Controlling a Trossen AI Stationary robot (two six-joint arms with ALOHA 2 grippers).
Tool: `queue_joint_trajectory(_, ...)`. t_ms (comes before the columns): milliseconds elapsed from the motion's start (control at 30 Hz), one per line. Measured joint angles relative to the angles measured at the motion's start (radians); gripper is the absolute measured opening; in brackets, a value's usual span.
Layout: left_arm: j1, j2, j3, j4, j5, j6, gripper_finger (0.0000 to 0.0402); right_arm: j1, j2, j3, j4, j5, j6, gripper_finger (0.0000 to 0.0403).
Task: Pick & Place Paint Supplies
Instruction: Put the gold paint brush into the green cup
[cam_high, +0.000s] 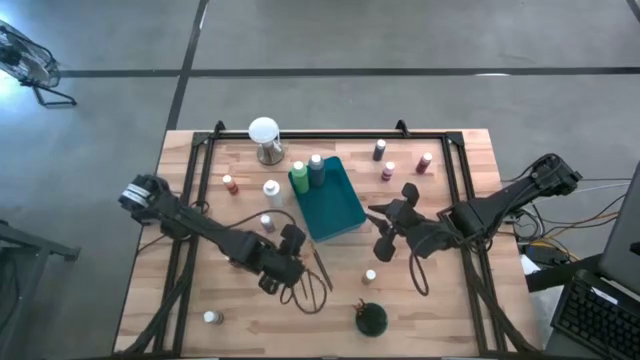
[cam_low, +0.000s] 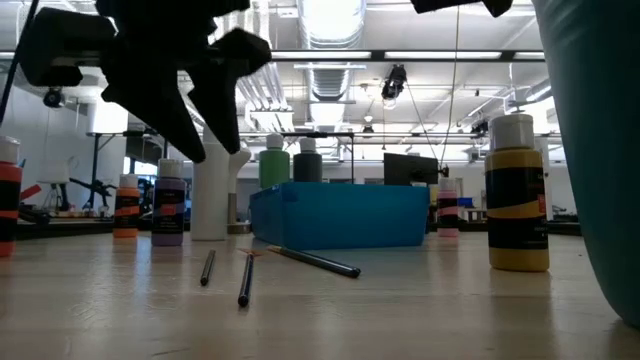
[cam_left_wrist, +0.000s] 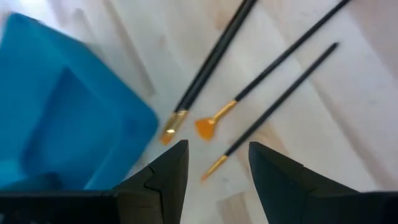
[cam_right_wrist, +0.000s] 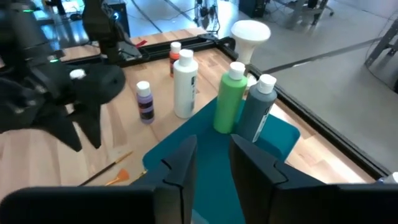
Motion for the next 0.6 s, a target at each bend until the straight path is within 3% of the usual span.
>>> queue_joint_trajectory(167, 0.071, 0.003, 0.000, -0.039, 0.093, 0.065, 0.0174, -0.017, 0.000, 0.000, -0.014, -0.076, -0.010, 0.0112)
queue_joint_trajectory(433, 0.134, 0.021, -0.002, -0.043, 0.134, 0.215, 0.0174, -0.089, 0.000, 0.000, -0.070, -0.089, -0.019, 0.0135)
queue_joint_trajectory(600, 0.145, 0.095, -0.001, -0.007, 0.131, 0.297, 0.0174, -0.125, 0.002, 0.000, -0.082, -0.126, -0.019, 0.0144)
